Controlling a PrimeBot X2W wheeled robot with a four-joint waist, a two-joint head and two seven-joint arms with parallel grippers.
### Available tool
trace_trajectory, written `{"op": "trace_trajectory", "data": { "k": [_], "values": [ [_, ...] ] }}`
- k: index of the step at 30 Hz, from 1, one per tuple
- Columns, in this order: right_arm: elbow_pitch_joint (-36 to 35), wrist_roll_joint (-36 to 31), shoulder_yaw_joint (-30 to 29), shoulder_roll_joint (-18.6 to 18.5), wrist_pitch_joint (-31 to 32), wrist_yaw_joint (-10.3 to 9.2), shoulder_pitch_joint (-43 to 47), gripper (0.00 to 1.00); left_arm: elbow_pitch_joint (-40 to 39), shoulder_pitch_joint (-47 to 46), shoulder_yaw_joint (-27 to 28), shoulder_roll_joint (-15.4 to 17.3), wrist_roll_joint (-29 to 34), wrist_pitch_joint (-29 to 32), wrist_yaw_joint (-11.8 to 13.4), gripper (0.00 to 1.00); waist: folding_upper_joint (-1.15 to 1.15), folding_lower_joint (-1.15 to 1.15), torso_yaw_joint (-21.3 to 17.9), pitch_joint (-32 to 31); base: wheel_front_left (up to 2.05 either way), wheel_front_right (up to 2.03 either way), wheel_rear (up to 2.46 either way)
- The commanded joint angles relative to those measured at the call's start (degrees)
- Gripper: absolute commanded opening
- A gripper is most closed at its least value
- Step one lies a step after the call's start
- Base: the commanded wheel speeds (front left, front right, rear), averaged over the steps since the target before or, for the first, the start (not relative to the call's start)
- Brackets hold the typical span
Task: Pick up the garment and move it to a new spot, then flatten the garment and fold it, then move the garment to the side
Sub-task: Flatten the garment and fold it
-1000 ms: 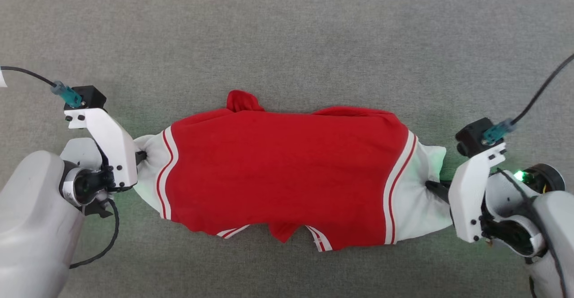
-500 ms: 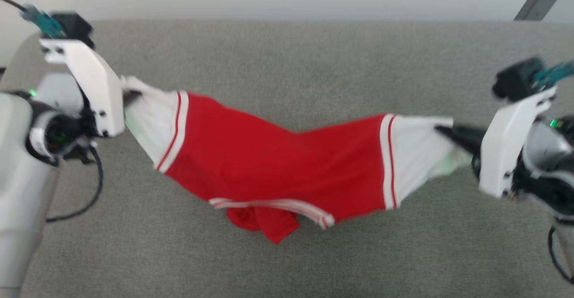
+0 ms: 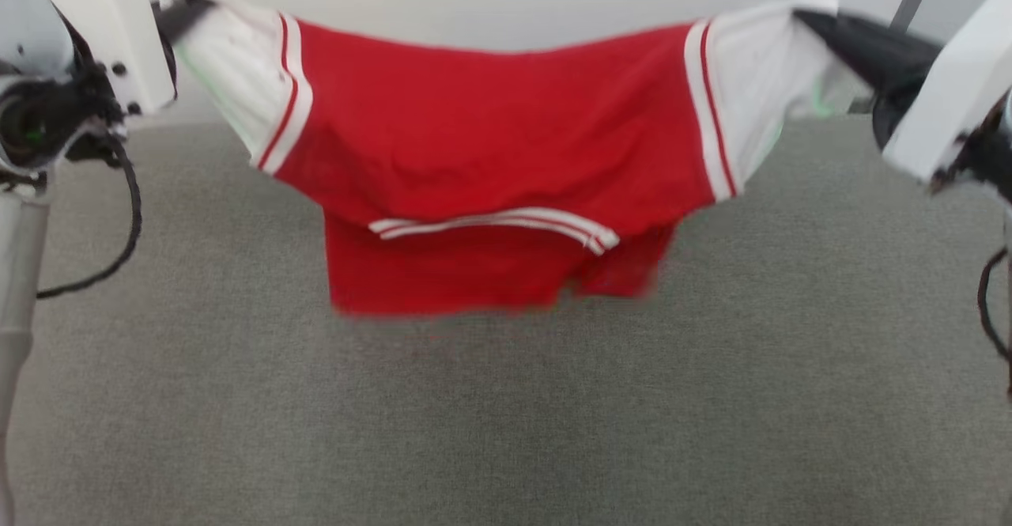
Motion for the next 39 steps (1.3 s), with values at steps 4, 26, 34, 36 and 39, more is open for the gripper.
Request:
{"op": "trace_trajectory", "data": {
  "k": [4,26,34,36,39],
  "values": [
    [1.7,-0.6,-0.6,1.3,-1.2,0.25,-4.9,0.0,0.2,-3.2,0.4,-0.3,0.7,-2.0,-0.9,0.0,0.0,0.0,-0.3,-0.7,0.0,0.0,0.0],
    [28.5,-17.6,7.4,1.9,-38.9,0.14,-29.4,0.0,16.5,-22.9,-1.4,-6.5,11.4,-28.5,-4.8,0.0,0.0,0.0,-0.1,15.0,0.0,0.0,0.0],
    [38.9,-24.5,11.2,2.0,-58.7,0.14,-36.7,0.0,22.7,-28.6,-3.5,-8.4,15.9,-51.0,-6.9,0.0,0.0,0.0,0.4,19.5,0.0,0.0,0.0],
    [41.0,-24.0,12.8,1.8,-60.0,0.14,-36.5,0.0,24.8,-27.1,-4.7,-8.5,15.0,-52.8,-7.2,0.0,0.0,0.0,0.6,20.2,0.0,0.0,0.0],
    [44.5,-21.8,15.4,1.8,-58.9,0.13,-34.3,0.0,28.2,-24.3,-6.5,-8.5,13.5,-52.7,-7.3,0.0,0.0,0.0,0.7,20.6,0.0,0.0,0.0]
  ]
}}
